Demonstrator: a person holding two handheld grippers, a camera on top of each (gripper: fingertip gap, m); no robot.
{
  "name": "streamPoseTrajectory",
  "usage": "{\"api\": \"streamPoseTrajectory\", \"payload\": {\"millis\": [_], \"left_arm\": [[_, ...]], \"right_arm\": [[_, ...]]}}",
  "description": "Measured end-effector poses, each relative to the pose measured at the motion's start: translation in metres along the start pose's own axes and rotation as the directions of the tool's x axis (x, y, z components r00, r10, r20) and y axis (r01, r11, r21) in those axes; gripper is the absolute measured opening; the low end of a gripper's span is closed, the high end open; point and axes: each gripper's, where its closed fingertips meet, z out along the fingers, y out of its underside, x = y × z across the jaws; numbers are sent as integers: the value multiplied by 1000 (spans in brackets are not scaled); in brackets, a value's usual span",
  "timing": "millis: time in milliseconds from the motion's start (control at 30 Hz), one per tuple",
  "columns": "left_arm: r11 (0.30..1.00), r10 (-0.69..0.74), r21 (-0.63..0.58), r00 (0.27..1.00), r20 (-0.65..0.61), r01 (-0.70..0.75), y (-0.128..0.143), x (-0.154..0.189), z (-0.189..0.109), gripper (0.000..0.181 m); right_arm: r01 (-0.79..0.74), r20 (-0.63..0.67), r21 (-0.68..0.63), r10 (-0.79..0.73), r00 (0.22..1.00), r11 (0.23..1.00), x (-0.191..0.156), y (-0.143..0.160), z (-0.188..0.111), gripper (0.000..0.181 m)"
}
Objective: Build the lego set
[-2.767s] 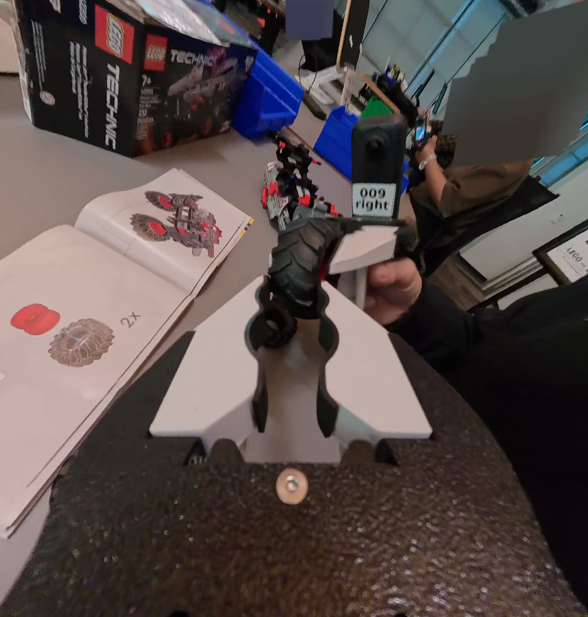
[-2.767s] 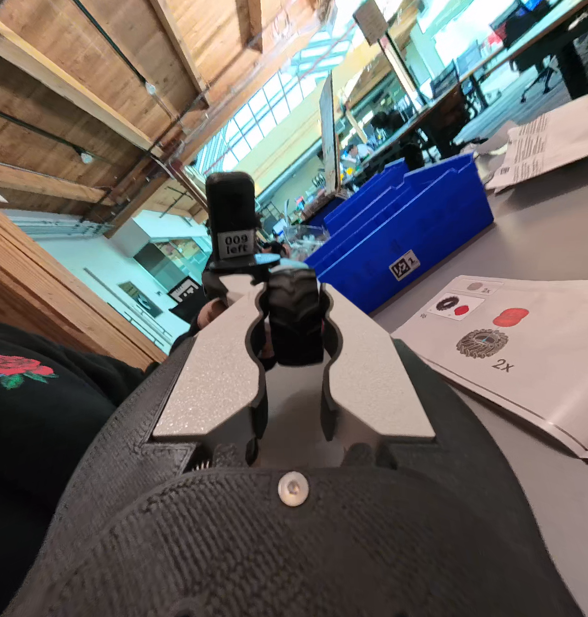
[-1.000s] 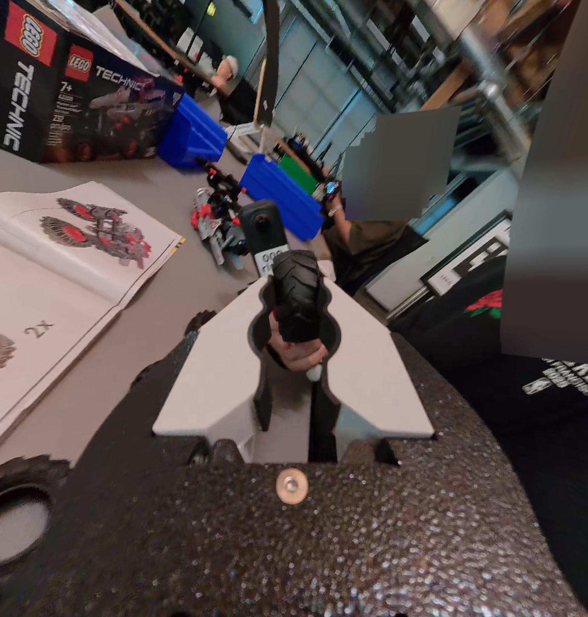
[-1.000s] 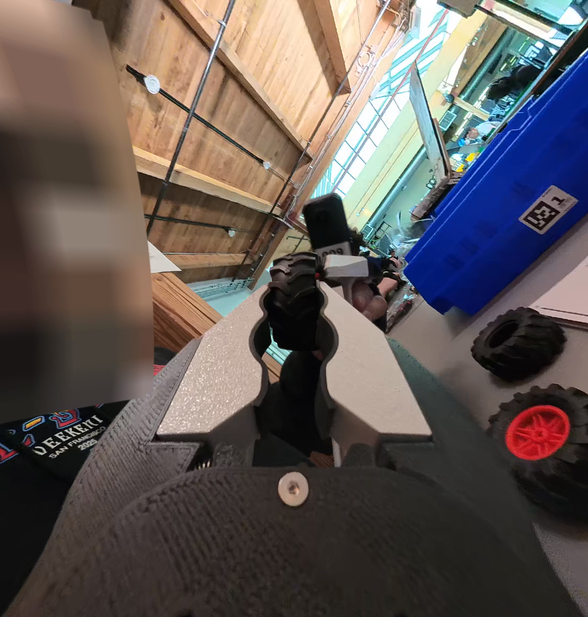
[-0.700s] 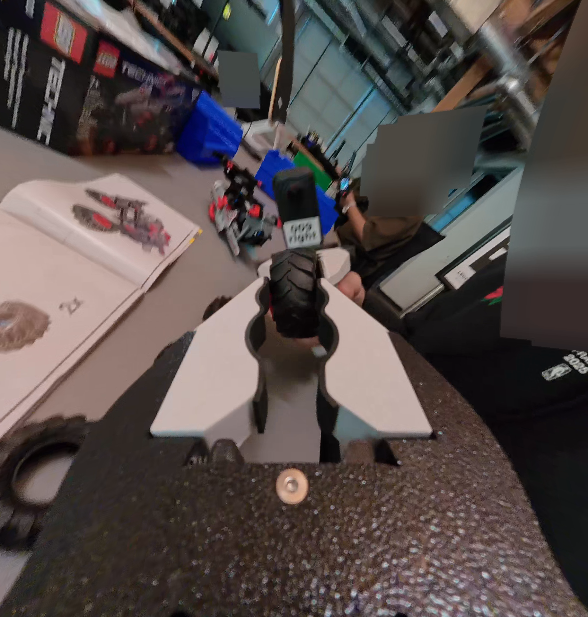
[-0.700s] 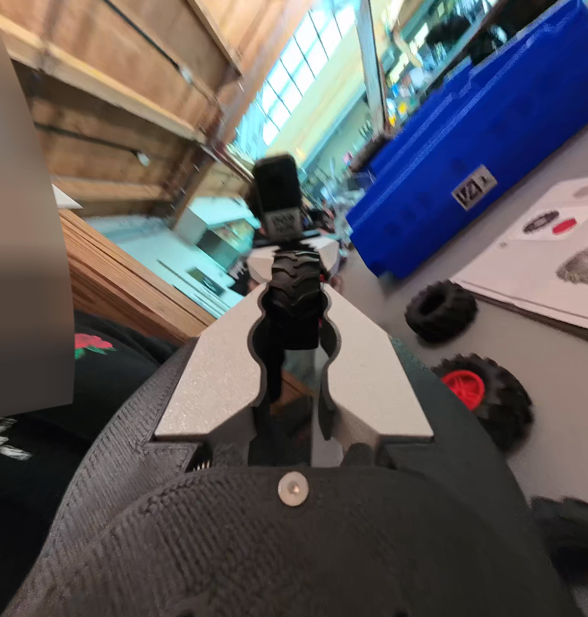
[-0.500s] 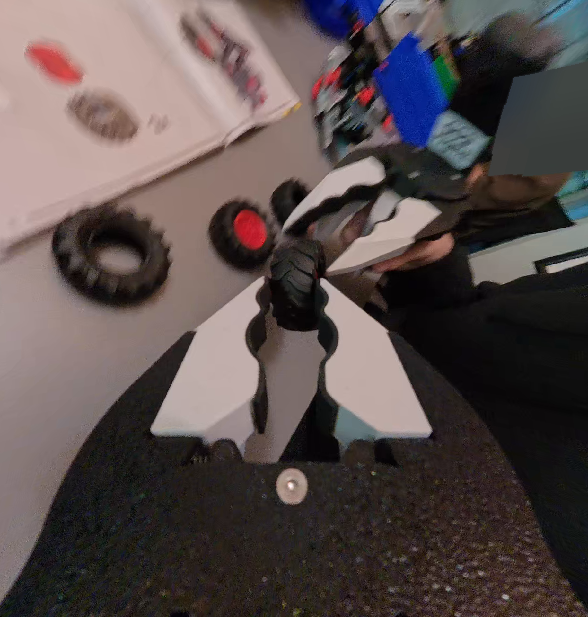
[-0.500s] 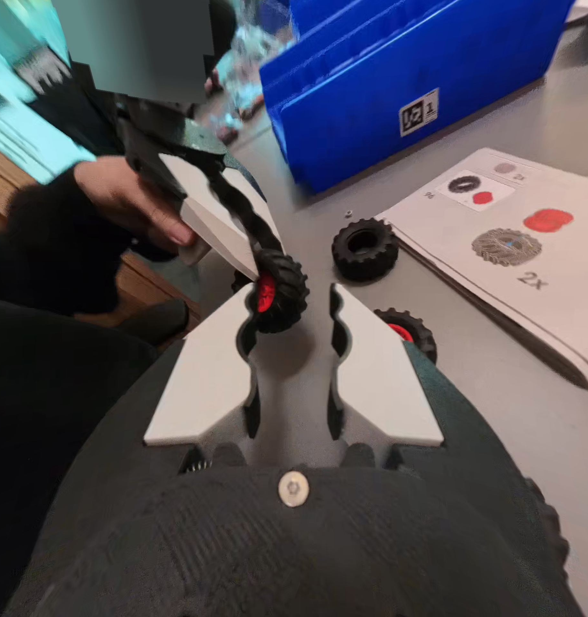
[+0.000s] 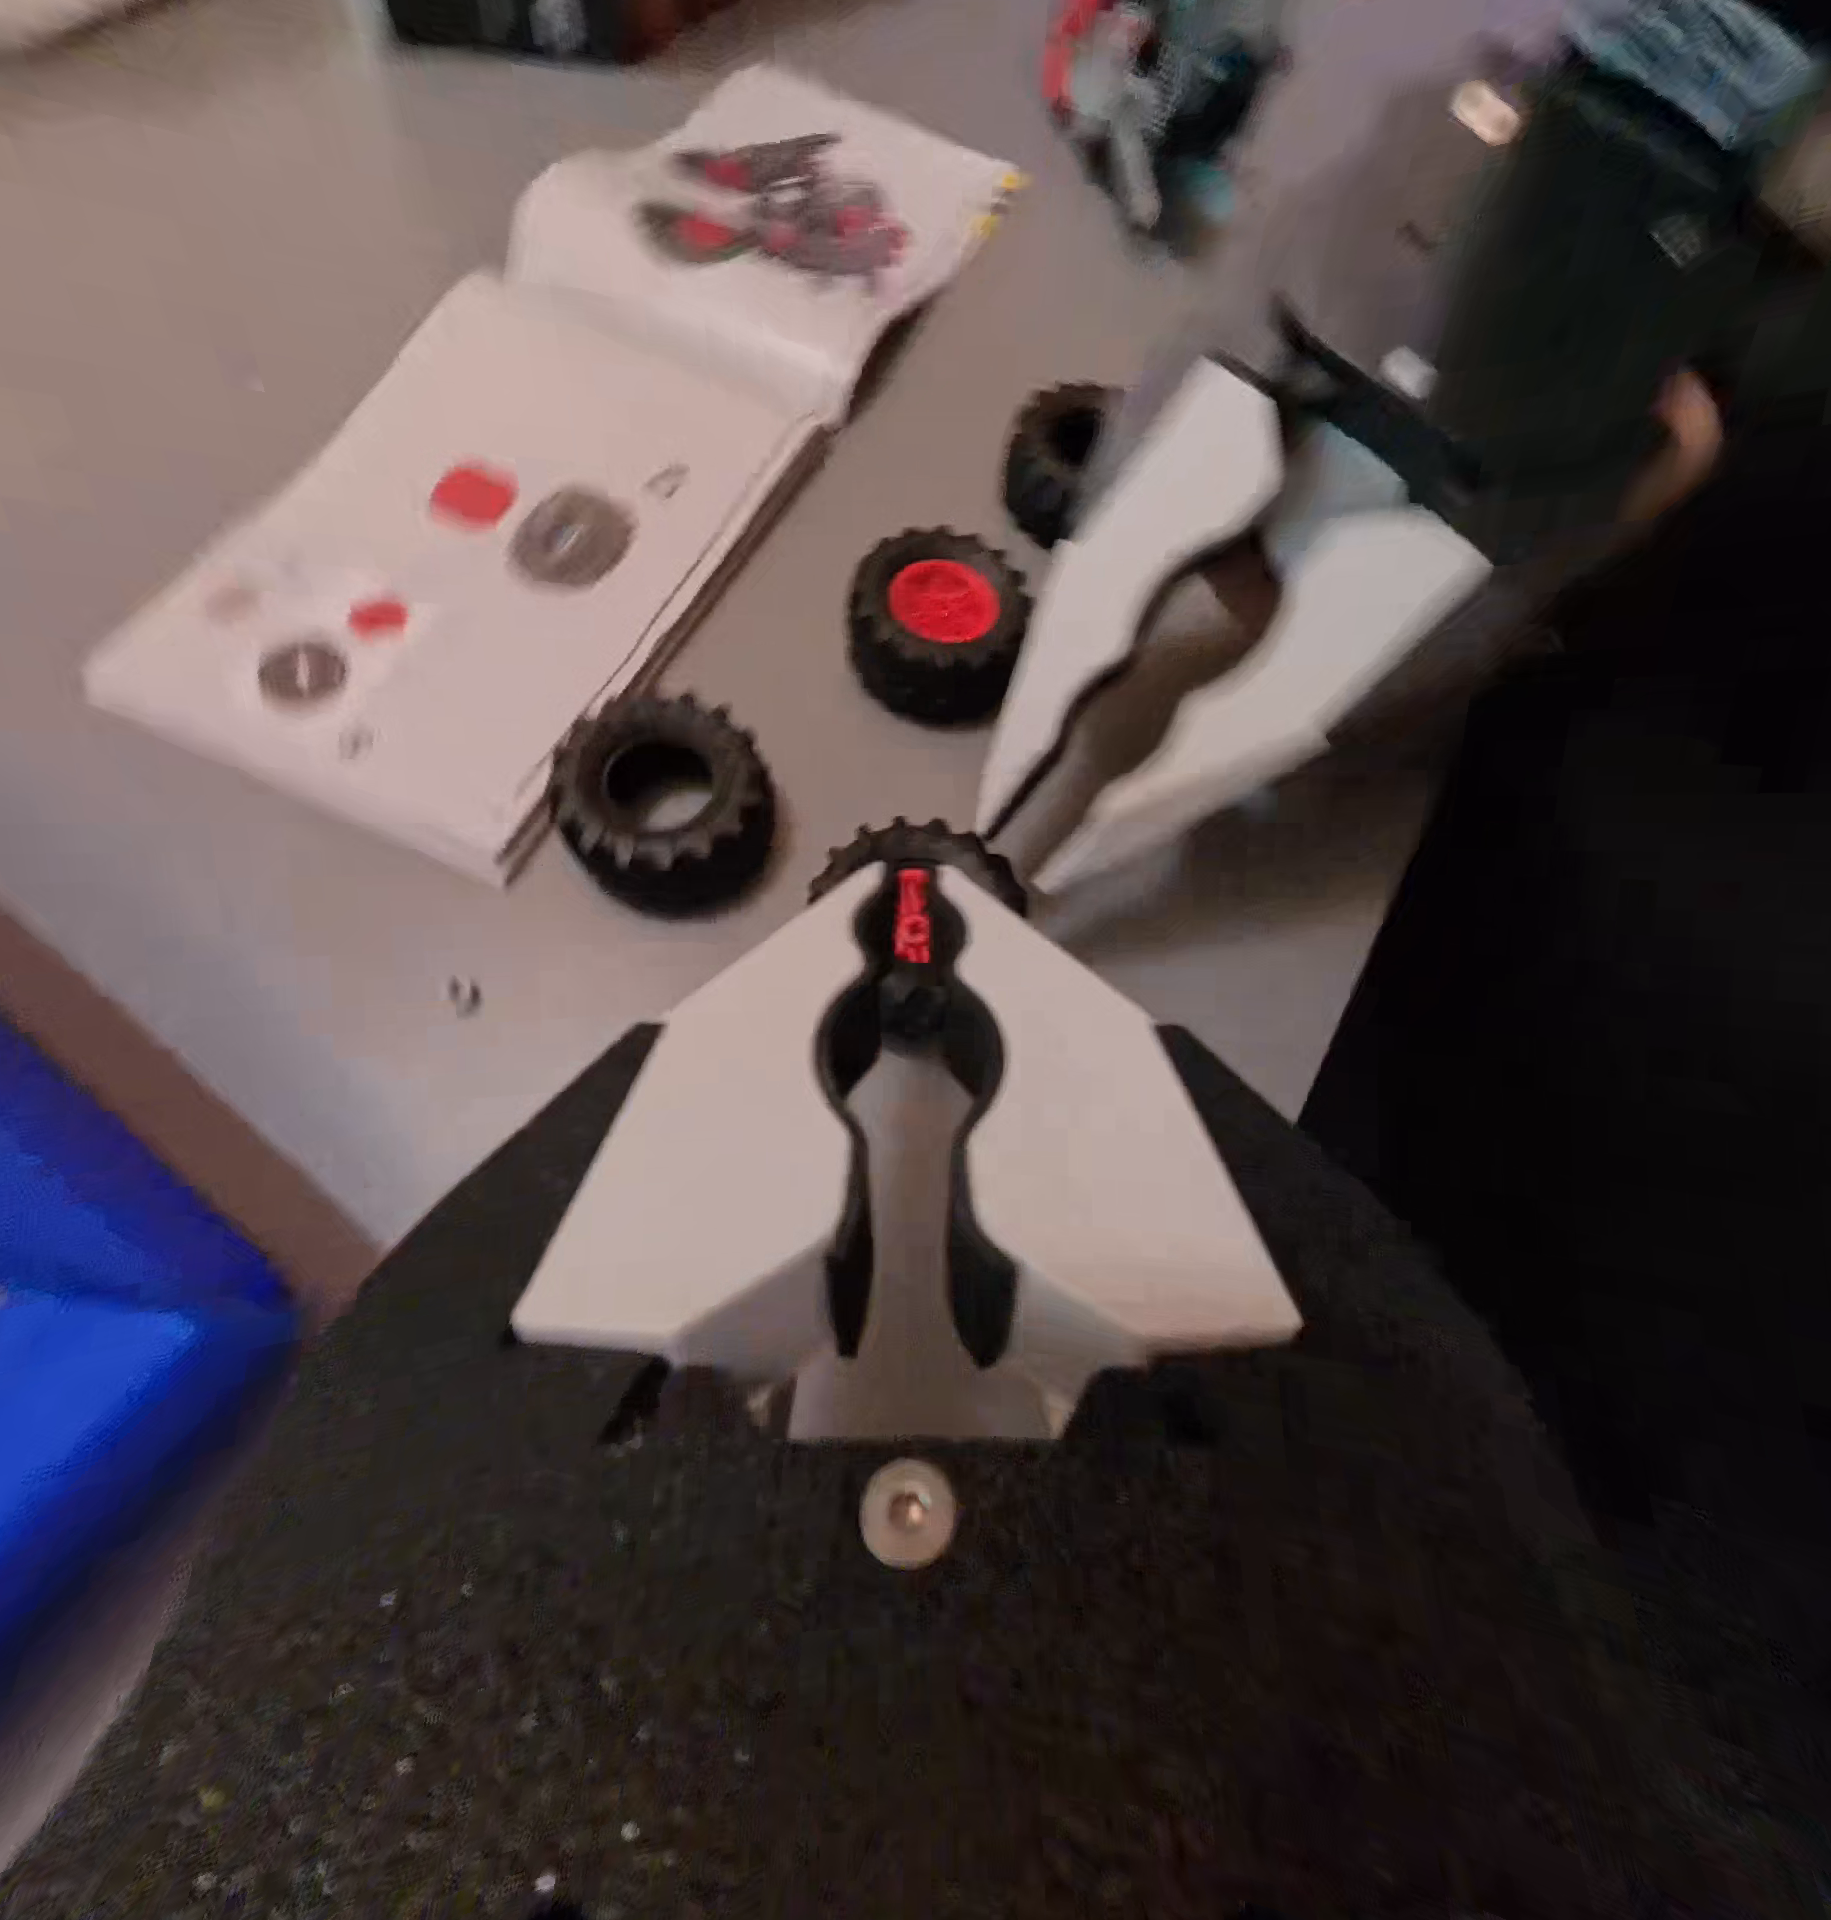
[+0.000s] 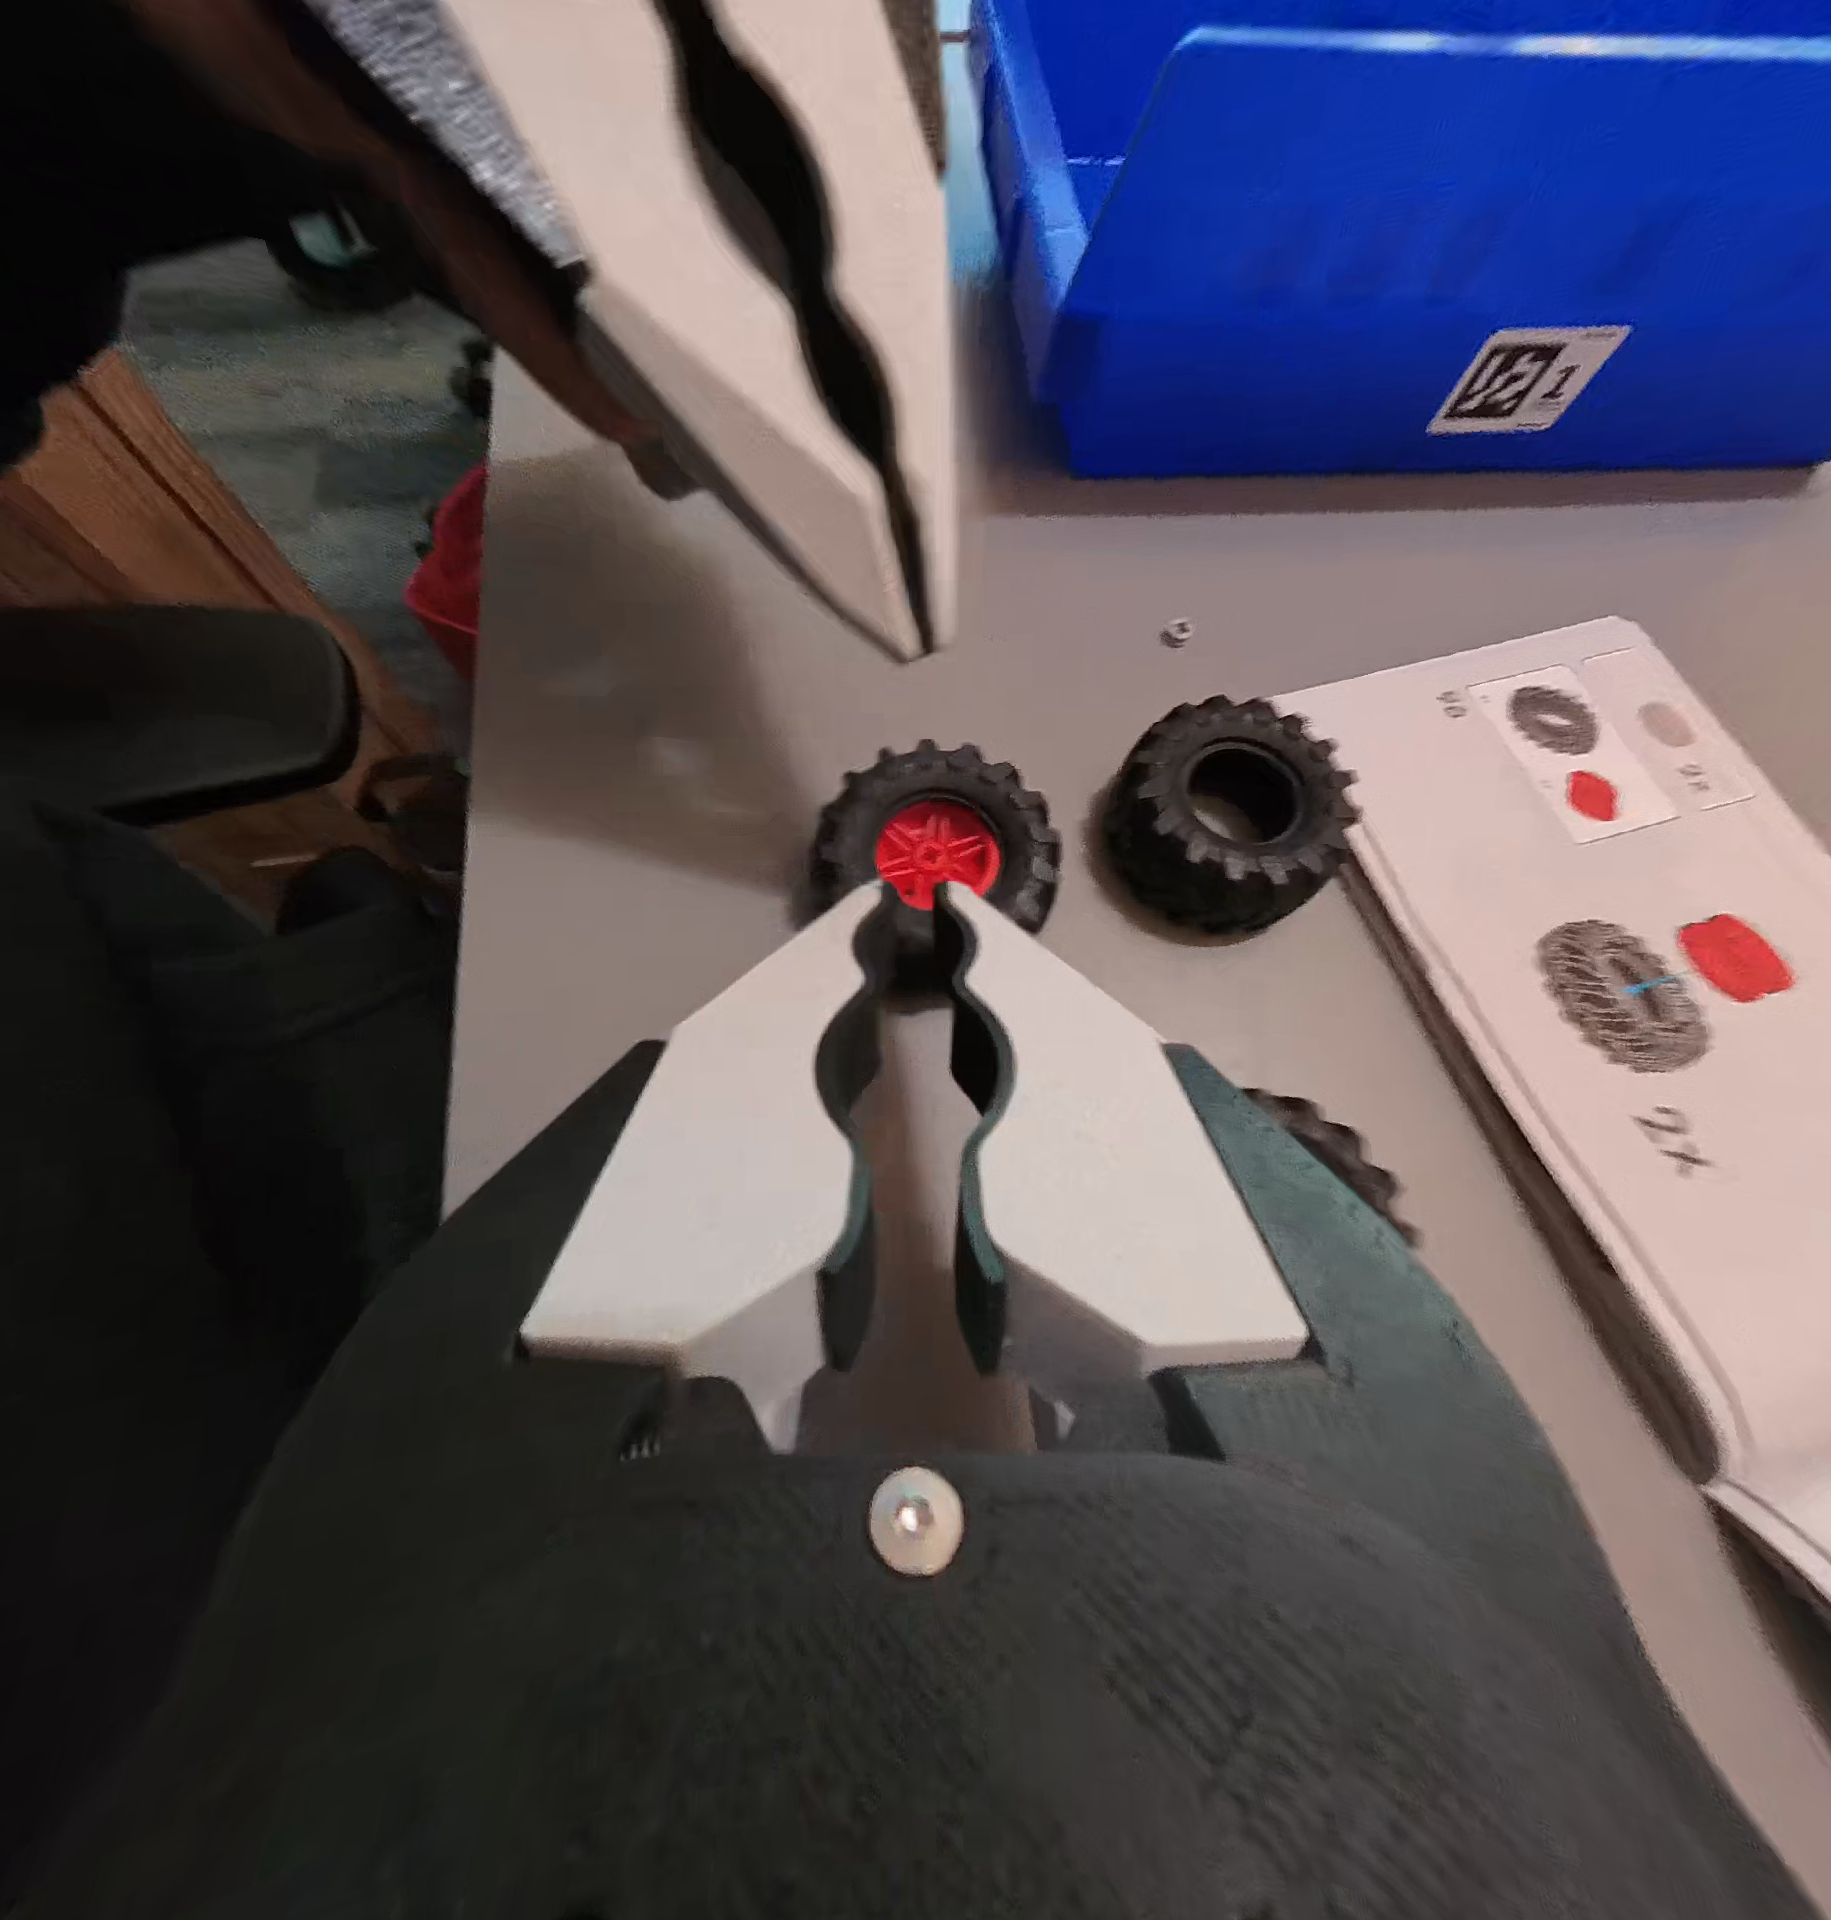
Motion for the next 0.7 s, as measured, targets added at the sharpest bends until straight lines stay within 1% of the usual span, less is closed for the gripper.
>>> {"api": "streamPoseTrajectory", "payload": {"millis": [33,67,100,167,200,267,300,333,400,467,567,600,633,700], "left_arm": [[994,102,-39,995,-13,-102,0,3,0,0],[981,167,-97,985,-30,-170,4,4,3,0],[965,202,-157,977,-62,-210,9,6,6,0],[940,225,-234,967,-124,-248,19,8,14,0],[925,228,-280,965,-131,-257,26,6,18,0],[884,257,-377,961,-105,-277,40,-3,22,0],[874,275,-392,957,-88,-287,42,-5,23,0],[864,283,-409,955,-85,-292,44,-4,25,0],[849,308,-425,947,-89,-316,45,-1,26,0],[845,348,-411,935,-63,-342,39,-3,22,0],[892,302,-331,951,-70,-308,26,2,11,0],[897,298,-321,952,-72,-305,25,2,9,0],[892,309,-321,948,-80,-318,28,2,10,0],[874,322,-354,942,-91,-332,37,2,15,0]], "right_arm": [[14,-27,9,-14,1000,1000,6,-4,-3,0],[32,-45,20,-31,999,999,12,-9,-4,0],[50,-46,28,-48,998,998,15,-14,-4,0],[88,-48,8,-87,995,996,20,-17,5,0],[116,-29,-34,-117,993,993,20,-13,11,0],[189,-24,-168,-195,980,968,22,3,21,0],[219,-24,-199,-228,973,955,22,6,24,0],[216,-15,-197,-223,975,956,21,5,25,0],[176,11,-190,-177,984,966,20,5,25,0],[195,22,-157,-194,981,968,19,4,22,0],[152,46,12,-152,987,988,13,-23,10,0],[145,85,21,-146,986,989,9,-26,9,0],[156,112,-11,-154,982,988,7,-23,12,0],[231,138,-108,-215,967,967,5,-8,22,0]]}}
